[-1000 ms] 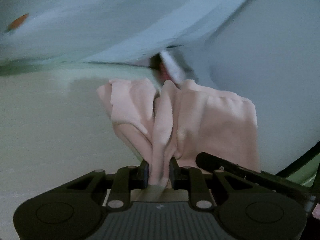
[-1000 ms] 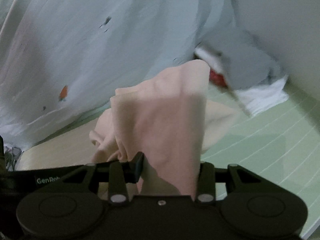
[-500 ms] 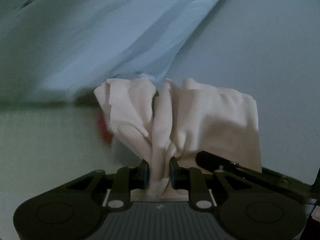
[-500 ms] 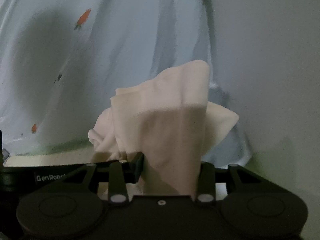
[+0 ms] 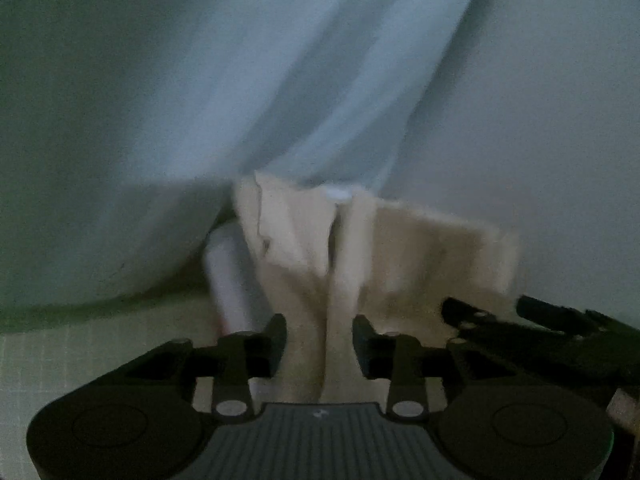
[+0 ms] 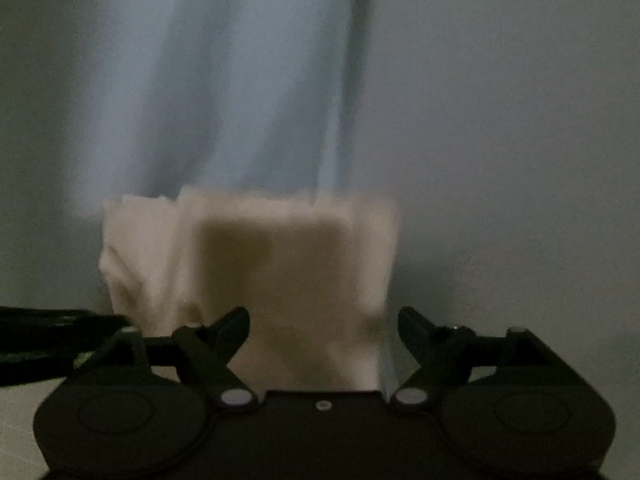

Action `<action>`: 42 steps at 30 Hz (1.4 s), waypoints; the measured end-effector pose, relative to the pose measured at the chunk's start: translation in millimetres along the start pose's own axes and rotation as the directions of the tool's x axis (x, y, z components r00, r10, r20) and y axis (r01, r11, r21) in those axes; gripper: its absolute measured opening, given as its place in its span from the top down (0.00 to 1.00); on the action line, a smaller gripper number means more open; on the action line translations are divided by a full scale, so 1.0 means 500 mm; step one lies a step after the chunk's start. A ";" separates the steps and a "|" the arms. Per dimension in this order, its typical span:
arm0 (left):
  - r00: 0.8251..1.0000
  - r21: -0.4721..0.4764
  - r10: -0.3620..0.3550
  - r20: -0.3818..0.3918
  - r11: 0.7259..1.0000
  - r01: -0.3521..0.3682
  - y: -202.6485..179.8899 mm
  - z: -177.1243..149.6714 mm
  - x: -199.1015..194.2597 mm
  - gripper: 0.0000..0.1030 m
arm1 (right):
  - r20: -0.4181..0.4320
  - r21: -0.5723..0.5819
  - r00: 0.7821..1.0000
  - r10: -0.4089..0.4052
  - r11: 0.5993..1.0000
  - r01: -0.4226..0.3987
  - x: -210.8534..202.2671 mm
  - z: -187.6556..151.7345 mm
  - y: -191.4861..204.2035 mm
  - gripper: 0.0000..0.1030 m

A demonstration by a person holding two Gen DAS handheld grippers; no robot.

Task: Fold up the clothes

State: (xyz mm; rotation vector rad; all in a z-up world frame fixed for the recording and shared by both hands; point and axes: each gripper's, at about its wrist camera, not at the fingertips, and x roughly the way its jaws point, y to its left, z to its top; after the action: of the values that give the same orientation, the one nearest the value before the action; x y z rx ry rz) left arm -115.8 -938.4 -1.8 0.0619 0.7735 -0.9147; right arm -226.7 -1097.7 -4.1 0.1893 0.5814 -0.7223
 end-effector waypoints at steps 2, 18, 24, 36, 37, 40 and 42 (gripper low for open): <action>0.999 -0.015 0.023 -0.033 1.000 -0.023 0.027 -0.018 0.018 0.43 | 0.006 0.030 1.000 0.021 0.999 -0.021 0.008 -0.027 -0.002 0.18; 0.999 0.092 0.053 0.004 0.994 -0.053 -0.005 -0.161 -0.159 0.21 | -0.049 0.111 0.999 0.012 0.994 -0.006 -0.234 -0.185 -0.034 0.03; 0.998 0.076 0.054 -0.011 0.996 -0.053 0.008 -0.248 -0.269 0.19 | -0.067 0.179 0.997 0.039 0.984 -0.026 -0.371 -0.252 -0.021 0.02; 0.998 0.161 0.053 -0.017 0.986 -0.049 0.003 -0.346 -0.393 0.03 | -0.068 0.215 0.997 0.041 0.976 -0.025 -0.511 -0.388 0.025 0.00; 0.999 0.171 0.046 -0.016 0.984 -0.043 0.000 -0.351 -0.401 0.02 | -0.070 0.213 0.997 0.040 0.977 -0.025 -0.517 -0.395 0.030 0.00; 0.999 0.199 0.054 -0.005 0.979 -0.052 -0.008 -0.362 -0.413 0.01 | -0.074 0.205 0.997 0.035 0.979 -0.020 -0.528 -0.408 0.039 0.00; 0.999 0.213 0.053 0.000 0.976 -0.052 -0.012 -0.366 -0.419 0.01 | -0.076 0.199 0.997 0.031 0.980 -0.016 -0.534 -0.414 0.044 0.00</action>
State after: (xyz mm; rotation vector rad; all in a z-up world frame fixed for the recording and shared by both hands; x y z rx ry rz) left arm -301.8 -731.7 -3.4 0.2726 0.6733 -0.9447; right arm -462.6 -855.7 -26.0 0.4107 0.5805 -0.7525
